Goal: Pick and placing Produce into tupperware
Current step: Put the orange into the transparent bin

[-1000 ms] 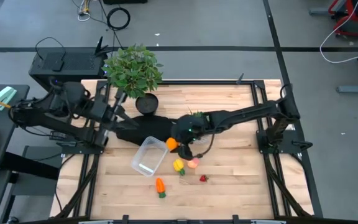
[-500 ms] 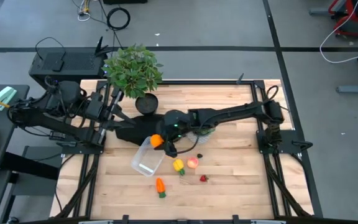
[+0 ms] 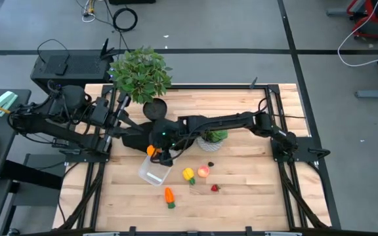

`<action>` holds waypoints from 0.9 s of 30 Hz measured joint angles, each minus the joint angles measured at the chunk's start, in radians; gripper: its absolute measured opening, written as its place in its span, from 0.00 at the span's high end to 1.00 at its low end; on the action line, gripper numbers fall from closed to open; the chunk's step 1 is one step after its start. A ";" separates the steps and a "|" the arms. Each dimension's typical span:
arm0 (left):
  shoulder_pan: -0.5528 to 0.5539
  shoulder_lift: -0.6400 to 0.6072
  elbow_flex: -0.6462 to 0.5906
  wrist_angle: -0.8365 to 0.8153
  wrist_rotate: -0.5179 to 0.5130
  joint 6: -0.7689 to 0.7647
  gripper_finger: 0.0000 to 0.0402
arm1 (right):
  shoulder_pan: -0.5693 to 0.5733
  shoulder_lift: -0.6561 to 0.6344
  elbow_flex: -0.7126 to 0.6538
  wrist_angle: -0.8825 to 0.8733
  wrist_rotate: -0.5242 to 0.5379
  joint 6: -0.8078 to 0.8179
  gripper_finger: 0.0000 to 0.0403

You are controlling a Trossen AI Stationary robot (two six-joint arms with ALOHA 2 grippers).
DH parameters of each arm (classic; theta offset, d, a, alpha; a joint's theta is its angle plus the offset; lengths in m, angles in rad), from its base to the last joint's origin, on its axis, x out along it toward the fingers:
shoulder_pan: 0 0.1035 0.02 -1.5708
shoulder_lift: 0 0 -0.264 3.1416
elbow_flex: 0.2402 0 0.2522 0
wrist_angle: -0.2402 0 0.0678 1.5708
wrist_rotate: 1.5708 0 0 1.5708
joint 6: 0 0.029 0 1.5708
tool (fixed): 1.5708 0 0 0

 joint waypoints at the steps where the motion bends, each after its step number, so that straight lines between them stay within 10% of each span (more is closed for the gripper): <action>1: 0.000 0.000 0.000 0.000 0.000 0.000 0.85 | 0.004 0.009 0.002 -0.005 -0.001 0.002 0.37; 27: 0.000 0.000 -0.001 -0.024 0.000 0.001 0.86 | 0.053 0.059 -0.009 -0.175 0.138 -0.097 0.35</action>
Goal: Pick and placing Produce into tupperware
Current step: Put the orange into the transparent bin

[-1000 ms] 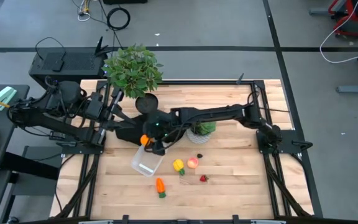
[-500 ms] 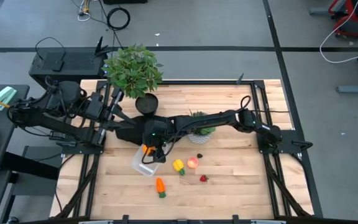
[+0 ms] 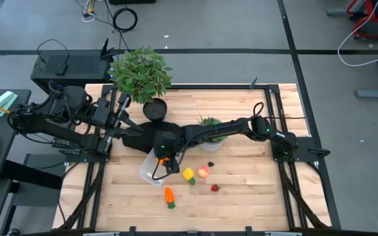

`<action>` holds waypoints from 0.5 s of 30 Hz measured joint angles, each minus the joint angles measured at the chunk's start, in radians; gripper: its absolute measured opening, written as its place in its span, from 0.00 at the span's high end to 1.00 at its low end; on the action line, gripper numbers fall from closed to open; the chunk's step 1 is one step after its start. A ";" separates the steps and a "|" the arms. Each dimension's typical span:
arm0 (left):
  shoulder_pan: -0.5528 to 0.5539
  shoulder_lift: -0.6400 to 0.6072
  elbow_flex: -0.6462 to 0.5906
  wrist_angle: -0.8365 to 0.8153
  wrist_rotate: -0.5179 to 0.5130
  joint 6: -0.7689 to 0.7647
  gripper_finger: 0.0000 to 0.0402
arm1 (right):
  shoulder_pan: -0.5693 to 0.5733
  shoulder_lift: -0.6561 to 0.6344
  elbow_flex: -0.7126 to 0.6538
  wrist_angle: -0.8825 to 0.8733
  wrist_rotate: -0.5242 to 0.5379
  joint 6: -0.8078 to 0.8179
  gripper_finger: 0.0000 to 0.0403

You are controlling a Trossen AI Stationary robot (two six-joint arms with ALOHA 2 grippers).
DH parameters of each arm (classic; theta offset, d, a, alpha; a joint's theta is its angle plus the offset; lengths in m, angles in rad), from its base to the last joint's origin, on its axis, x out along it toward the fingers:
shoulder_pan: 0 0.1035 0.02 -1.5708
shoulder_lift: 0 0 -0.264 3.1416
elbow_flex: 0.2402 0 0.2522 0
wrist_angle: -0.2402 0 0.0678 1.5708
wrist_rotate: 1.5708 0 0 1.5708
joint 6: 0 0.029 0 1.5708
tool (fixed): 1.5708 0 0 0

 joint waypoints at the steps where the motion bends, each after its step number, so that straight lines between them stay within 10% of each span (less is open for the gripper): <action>1: 0.000 0.000 0.000 0.000 0.000 0.001 0.86 | 0.001 0.000 0.000 -0.001 0.008 -0.008 0.35; 15: 0.000 0.000 0.000 -0.006 0.000 0.009 0.86 | 0.005 0.000 0.000 -0.039 0.048 -0.066 0.35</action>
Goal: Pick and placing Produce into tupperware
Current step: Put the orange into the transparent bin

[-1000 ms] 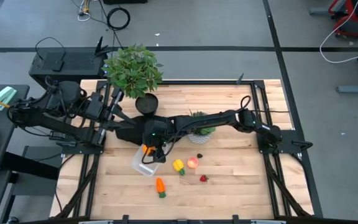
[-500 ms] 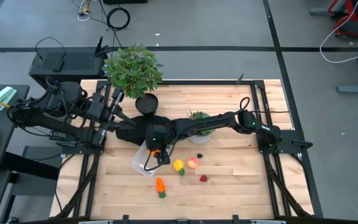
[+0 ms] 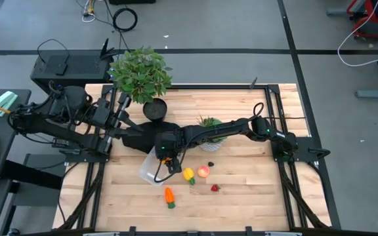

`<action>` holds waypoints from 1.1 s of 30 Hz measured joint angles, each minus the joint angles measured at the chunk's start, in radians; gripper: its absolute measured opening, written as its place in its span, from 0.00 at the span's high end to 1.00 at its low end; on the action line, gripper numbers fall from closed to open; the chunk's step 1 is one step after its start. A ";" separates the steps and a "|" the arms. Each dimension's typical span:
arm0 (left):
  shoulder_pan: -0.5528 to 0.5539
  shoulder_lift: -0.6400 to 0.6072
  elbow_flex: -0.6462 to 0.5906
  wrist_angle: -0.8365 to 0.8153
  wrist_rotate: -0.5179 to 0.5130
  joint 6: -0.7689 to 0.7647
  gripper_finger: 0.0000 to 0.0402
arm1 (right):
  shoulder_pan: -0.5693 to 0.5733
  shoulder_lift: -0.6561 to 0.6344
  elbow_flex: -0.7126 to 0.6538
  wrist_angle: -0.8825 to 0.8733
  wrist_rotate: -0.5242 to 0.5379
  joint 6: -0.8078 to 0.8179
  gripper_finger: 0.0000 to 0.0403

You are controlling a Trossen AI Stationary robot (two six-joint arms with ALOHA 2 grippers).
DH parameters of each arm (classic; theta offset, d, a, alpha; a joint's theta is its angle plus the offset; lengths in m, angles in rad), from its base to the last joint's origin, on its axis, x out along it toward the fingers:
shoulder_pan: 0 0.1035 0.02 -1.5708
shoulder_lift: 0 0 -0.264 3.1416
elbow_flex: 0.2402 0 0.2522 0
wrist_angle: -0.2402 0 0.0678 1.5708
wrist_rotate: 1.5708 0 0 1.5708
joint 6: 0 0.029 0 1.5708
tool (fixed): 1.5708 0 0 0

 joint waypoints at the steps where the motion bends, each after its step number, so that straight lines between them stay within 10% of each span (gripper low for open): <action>1: 0.000 0.000 0.000 0.000 0.000 0.000 0.86 | 0.000 0.000 0.000 0.000 0.002 0.000 0.35; 33: 0.000 0.000 0.000 0.000 0.000 -0.003 0.84 | 0.001 -0.002 0.034 -0.025 -0.003 0.001 0.32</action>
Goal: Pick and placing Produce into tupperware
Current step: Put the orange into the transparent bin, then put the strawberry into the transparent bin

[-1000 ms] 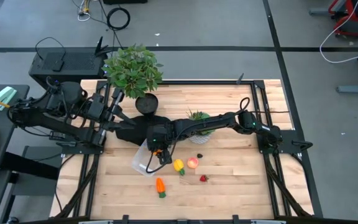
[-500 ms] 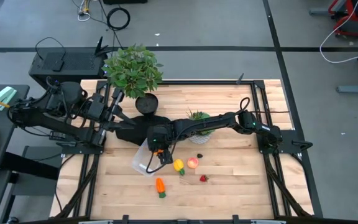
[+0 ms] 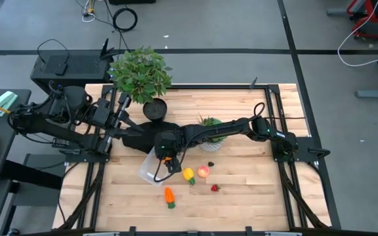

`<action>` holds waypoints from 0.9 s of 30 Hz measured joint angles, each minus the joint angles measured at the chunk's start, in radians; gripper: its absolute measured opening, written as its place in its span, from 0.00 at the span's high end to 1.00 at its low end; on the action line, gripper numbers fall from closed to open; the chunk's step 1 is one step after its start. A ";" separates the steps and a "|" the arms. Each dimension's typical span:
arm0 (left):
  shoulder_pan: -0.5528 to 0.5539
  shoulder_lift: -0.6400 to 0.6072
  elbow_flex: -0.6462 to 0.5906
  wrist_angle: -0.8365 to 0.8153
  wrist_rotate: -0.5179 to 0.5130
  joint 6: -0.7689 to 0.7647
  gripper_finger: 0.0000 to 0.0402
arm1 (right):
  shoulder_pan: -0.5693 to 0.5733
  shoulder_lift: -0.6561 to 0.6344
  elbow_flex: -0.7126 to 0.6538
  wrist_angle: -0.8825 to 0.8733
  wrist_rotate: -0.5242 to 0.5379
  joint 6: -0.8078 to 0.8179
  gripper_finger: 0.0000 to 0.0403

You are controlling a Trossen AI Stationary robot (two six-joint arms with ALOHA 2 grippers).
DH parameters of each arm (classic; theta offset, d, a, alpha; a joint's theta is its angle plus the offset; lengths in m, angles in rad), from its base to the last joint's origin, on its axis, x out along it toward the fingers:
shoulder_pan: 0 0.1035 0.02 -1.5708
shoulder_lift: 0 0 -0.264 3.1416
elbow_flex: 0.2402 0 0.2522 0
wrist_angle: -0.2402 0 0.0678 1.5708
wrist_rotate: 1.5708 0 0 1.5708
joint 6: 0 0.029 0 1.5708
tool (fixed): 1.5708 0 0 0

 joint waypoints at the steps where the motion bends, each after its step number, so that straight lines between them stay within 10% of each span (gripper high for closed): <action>1: 0.000 0.000 0.000 0.000 0.000 0.000 0.85 | 0.000 0.000 0.002 0.002 -0.004 0.000 0.32; 14: 0.000 0.000 0.000 -0.002 0.000 0.002 0.83 | 0.007 -0.026 0.003 -0.033 0.001 0.009 0.31; 27: 0.000 0.000 0.000 -0.008 0.000 0.002 0.83 | 0.089 -0.243 0.003 -0.496 0.010 0.170 0.33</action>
